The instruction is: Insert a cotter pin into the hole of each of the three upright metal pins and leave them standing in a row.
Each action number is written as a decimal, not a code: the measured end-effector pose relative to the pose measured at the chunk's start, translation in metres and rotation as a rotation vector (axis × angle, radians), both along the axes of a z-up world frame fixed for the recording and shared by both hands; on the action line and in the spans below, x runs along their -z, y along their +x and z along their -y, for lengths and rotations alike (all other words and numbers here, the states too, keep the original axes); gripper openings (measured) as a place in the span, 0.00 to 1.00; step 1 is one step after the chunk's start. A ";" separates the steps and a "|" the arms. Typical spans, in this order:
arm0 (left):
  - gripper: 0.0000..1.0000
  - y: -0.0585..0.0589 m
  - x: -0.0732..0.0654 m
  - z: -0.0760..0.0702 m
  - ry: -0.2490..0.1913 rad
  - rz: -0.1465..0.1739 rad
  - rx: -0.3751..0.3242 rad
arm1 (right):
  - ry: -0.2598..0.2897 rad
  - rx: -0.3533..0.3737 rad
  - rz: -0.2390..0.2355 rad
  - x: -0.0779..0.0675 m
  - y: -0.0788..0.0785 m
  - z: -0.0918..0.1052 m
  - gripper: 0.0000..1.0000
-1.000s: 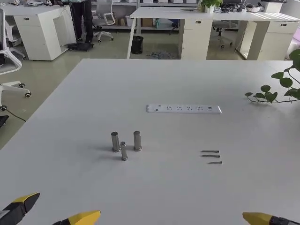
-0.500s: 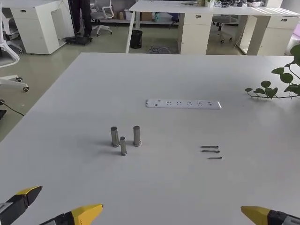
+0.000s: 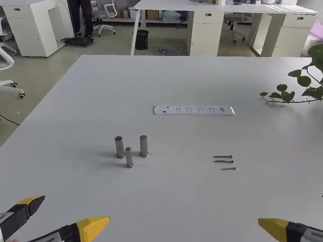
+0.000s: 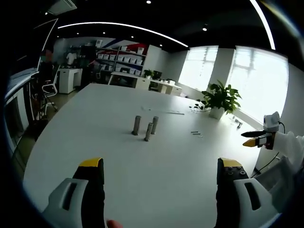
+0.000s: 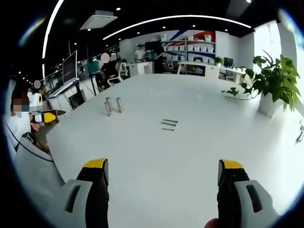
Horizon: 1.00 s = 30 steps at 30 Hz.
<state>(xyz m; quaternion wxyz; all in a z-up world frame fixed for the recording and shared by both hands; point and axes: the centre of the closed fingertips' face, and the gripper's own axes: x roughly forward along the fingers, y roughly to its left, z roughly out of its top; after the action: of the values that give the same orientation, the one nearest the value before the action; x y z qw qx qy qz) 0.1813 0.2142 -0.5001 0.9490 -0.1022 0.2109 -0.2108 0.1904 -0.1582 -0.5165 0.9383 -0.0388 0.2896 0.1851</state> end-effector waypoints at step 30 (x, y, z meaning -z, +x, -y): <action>0.74 0.111 0.018 0.046 0.125 0.044 0.182 | -0.036 -0.021 -0.060 0.017 0.001 0.002 0.92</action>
<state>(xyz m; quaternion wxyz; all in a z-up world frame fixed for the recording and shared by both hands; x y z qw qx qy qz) 0.2919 0.1681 -0.5186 0.9349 -0.0185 0.2112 -0.2846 0.1913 -0.1606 -0.5332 0.9263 -0.0534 0.3205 0.1908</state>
